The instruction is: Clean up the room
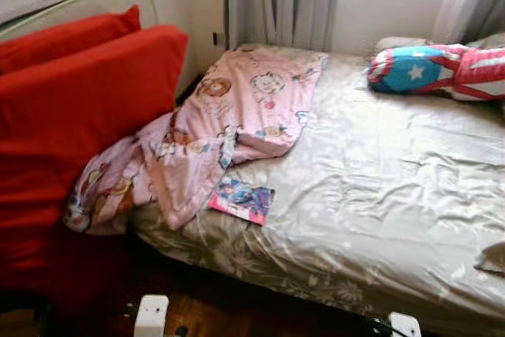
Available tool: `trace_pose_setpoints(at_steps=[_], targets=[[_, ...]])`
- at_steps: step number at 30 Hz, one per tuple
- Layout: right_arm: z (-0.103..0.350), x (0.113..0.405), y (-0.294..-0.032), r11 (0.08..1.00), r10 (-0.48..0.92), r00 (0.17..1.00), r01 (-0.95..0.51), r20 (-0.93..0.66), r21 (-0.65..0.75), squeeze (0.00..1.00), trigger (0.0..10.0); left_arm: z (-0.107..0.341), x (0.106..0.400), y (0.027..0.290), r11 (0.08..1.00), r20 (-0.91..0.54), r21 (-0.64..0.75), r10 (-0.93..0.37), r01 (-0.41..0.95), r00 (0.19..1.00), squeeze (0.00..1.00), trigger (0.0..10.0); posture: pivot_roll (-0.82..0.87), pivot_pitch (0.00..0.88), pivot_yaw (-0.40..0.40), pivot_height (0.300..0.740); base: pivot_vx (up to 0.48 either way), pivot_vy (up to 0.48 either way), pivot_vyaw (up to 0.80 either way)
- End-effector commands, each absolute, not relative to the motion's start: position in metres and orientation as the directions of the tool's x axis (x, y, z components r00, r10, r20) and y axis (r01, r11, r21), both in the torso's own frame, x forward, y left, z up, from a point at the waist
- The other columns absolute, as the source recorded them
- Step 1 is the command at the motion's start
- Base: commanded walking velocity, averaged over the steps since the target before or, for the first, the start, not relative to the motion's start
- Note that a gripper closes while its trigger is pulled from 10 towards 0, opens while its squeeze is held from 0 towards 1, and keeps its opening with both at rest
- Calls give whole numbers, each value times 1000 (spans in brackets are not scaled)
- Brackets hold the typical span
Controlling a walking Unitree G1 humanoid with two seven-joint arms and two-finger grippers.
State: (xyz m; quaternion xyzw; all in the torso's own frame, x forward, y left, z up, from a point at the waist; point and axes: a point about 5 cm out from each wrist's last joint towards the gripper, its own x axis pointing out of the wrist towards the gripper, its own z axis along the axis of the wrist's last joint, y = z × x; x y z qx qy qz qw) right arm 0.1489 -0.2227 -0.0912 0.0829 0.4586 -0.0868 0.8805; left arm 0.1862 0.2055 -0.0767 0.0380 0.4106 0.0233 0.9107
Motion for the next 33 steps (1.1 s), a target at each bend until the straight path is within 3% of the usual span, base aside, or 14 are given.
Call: trace_pose_setpoints(at_steps=[1, 4, 25, 33], targets=[[-92, 145, -227, 966, -94, 552, 251, -828, 58, 0, 10000, -78, 187, 201, 997, -751, 81, 60, 1, 658, 0, 10000, -59, 0, -10, 740, 0, -270, -738], [-92, 145, -227, 967, -93, 552, 249, -829, 57, 0, 10000, -77, 187, 201, 997, -751, 80, 58, 4, 658, 0, 10000, -61, 0, -9, 740, 0, -271, -738], [-92, 144, -229, 964, -101, 558, 259, -824, 57, 0, 10000, -78, 186, 200, 997, -751, 78, 56, 4, 657, 0, 10000, -60, 0, -17, 740, 0, -275, 0], [-91, 145, -229, 965, -100, 561, 257, -822, 59, 0, 10000, -78, 186, 201, 997, -751, 79, 57, 3, 657, 0, 10000, -60, 0, -17, 740, 0, -278, -522]])
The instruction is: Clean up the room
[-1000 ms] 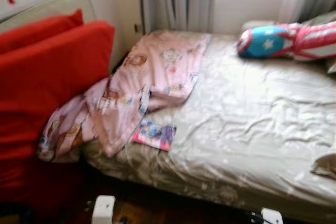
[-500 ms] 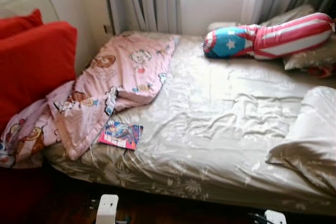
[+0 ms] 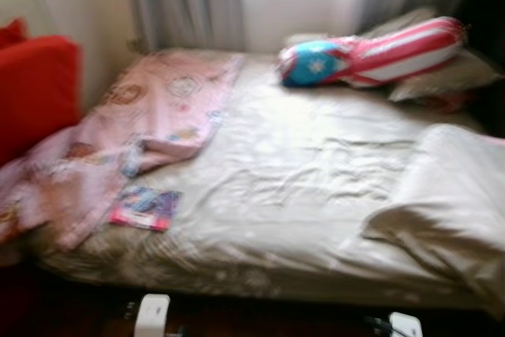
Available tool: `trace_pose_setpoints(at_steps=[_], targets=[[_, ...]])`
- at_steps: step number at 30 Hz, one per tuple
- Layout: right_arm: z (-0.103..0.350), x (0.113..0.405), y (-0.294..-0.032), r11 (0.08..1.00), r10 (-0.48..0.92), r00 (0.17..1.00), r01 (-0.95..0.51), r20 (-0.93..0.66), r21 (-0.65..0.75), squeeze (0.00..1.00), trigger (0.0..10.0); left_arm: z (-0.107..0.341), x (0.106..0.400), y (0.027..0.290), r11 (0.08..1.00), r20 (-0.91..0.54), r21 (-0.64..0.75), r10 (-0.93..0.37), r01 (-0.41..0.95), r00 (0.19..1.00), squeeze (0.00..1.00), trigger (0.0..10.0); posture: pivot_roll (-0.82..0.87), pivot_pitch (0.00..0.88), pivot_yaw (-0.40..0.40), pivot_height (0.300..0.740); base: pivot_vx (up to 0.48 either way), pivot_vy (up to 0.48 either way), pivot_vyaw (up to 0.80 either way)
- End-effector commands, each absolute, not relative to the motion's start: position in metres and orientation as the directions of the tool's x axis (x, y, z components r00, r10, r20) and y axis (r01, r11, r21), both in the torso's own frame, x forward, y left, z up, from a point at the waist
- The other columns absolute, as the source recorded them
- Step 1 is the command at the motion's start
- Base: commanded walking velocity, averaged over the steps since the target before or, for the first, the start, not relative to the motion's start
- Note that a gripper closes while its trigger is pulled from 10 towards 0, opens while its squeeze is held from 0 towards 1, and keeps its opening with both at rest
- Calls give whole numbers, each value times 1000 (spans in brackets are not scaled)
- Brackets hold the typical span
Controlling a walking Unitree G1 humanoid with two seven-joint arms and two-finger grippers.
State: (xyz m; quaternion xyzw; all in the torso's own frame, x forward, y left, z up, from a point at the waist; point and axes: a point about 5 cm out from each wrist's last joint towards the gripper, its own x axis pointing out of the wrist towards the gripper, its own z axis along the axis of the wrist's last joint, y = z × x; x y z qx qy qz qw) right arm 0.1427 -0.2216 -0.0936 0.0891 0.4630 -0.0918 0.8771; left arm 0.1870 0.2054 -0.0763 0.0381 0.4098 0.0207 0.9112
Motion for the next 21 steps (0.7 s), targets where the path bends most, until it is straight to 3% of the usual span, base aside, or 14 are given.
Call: trace_pose_setpoints(at_steps=[1, 15, 21], targets=[[-91, 145, -229, 965, -100, 564, 256, -820, 58, 0, 10000, -78, 186, 201, 997, -751, 79, 57, 3, 658, 0, 10000, -60, 0, -17, 740, 0, -281, 0], [-91, 145, -228, 963, -103, 566, 262, -818, 60, 0, 10000, -78, 186, 202, 997, -751, 80, 57, 5, 658, 0, 10000, -61, 0, -17, 740, 0, -278, 0], [-91, 145, -228, 964, -99, 563, 258, -821, 60, 0, 10000, -78, 186, 202, 997, -751, 80, 56, 6, 658, 0, 10000, -61, 0, -16, 740, 0, -278, -661]])
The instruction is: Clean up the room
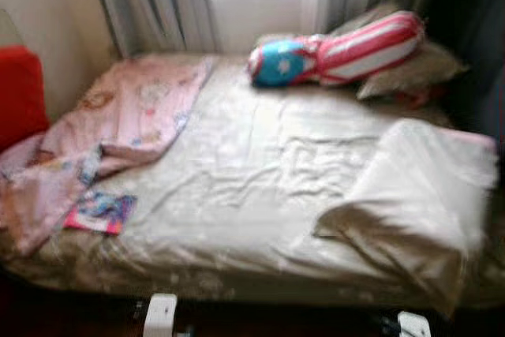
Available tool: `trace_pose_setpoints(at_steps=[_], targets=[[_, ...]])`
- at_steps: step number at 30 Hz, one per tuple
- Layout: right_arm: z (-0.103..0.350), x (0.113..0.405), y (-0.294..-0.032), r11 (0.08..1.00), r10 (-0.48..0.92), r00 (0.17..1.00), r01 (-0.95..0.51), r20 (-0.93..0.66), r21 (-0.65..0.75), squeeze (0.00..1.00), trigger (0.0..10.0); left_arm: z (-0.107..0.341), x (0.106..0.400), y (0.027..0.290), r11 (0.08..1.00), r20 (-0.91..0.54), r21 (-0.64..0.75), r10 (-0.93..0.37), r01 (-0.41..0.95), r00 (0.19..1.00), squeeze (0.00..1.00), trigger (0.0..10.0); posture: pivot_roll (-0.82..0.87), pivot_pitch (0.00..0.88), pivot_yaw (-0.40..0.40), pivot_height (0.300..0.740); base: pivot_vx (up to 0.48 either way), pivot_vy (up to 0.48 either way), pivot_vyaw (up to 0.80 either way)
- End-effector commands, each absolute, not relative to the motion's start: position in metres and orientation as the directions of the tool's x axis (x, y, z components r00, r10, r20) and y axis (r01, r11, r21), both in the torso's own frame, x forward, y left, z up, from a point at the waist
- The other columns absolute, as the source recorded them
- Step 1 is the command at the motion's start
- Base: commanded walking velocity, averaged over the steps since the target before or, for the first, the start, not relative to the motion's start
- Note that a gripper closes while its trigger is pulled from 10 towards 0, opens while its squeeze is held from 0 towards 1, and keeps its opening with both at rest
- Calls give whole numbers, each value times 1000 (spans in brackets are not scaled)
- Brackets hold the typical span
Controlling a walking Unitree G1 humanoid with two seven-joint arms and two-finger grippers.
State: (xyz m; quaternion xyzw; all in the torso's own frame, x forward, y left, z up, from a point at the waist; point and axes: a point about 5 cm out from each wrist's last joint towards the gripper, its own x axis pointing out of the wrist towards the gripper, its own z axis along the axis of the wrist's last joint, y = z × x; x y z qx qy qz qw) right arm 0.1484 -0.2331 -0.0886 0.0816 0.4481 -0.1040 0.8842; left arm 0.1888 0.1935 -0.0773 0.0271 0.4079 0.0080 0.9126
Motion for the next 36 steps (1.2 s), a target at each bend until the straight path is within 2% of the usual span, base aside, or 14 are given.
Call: trace_pose_setpoints(at_steps=[1, 13, 21, 36], targets=[[-91, 145, -228, 964, -100, 565, 257, -819, 60, 0, 10000, -78, 186, 202, 997, -751, 80, 56, 7, 658, 0, 10000, -61, 0, -16, 740, 0, -277, -513], [-91, 145, -228, 965, -101, 561, 255, -822, 55, 0, 10000, -78, 186, 202, 997, -751, 80, 55, 8, 658, 0, 10000, -61, 0, -18, 740, 0, -281, 0], [-91, 146, -228, 964, -101, 571, 258, -814, 61, 0, 10000, -77, 186, 202, 997, -751, 80, 56, 6, 658, 0, 10000, -62, 0, -19, 740, 0, -275, -380], [-90, 146, -229, 965, -101, 571, 255, -814, 59, 0, 10000, -78, 187, 201, 997, -752, 77, 56, 3, 657, 0, 10000, -62, 0, -21, 740, 0, 0, 0]])
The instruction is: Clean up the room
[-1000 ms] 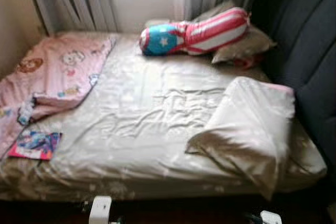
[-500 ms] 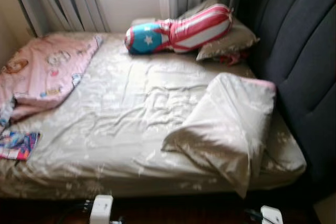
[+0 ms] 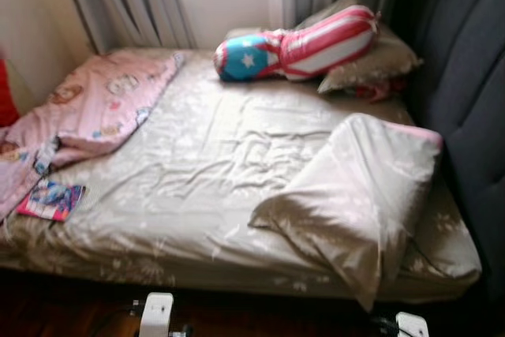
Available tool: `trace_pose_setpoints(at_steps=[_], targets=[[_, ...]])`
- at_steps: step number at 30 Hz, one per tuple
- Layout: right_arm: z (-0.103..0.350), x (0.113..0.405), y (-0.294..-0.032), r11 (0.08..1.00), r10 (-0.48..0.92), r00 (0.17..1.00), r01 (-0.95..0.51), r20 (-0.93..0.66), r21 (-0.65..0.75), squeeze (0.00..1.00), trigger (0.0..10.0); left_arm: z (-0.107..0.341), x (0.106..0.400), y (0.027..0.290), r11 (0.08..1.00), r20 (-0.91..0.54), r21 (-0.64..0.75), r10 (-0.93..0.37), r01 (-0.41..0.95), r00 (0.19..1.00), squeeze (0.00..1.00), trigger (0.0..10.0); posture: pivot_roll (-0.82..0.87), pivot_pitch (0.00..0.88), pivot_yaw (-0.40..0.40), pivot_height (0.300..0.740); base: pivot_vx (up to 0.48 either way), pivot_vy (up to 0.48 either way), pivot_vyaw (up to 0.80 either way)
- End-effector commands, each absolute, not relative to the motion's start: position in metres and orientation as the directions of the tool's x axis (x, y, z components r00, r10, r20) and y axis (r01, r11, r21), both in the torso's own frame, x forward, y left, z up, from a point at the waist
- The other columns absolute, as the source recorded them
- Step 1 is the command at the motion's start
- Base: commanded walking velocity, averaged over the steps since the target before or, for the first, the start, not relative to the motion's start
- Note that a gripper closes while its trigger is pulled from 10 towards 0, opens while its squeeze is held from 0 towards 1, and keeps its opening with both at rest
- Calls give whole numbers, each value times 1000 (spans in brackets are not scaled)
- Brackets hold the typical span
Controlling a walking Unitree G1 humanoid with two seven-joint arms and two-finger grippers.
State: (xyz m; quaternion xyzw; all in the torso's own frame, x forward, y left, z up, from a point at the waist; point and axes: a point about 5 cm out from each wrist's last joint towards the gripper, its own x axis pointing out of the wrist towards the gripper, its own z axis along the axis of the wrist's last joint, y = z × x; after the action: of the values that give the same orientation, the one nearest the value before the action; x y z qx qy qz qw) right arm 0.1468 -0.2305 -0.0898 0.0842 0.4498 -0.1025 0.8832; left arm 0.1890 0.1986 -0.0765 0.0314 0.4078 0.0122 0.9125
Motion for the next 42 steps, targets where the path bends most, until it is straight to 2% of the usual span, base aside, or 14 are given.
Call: trace_pose_setpoints(at_steps=[1, 17, 28, 42], targets=[[-90, 146, -229, 965, -101, 571, 255, -814, 59, 0, 10000, -78, 187, 201, 997, -752, 77, 56, 3, 657, 0, 10000, -62, 0, -23, 740, 0, 0, 0], [-90, 146, -230, 963, -106, 572, 263, -814, 59, 0, 10000, -79, 186, 198, 999, -757, 35, 30, -6, 653, 0, 10000, -62, 0, -25, 740, 0, 0, 0], [-91, 145, -230, 966, -106, 566, 254, -817, 50, 0, 10000, -79, 185, 198, 999, -759, 47, 34, 3, 650, 0, 10000, -65, 0, -26, 740, 247, 0, -706], [-90, 147, -231, 969, -108, 578, 242, -809, 43, 0, 10000, -79, 185, 198, 999, -762, 51, 29, 16, 647, 0, 10000, -64, 0, -28, 740, 275, 0, 0]])
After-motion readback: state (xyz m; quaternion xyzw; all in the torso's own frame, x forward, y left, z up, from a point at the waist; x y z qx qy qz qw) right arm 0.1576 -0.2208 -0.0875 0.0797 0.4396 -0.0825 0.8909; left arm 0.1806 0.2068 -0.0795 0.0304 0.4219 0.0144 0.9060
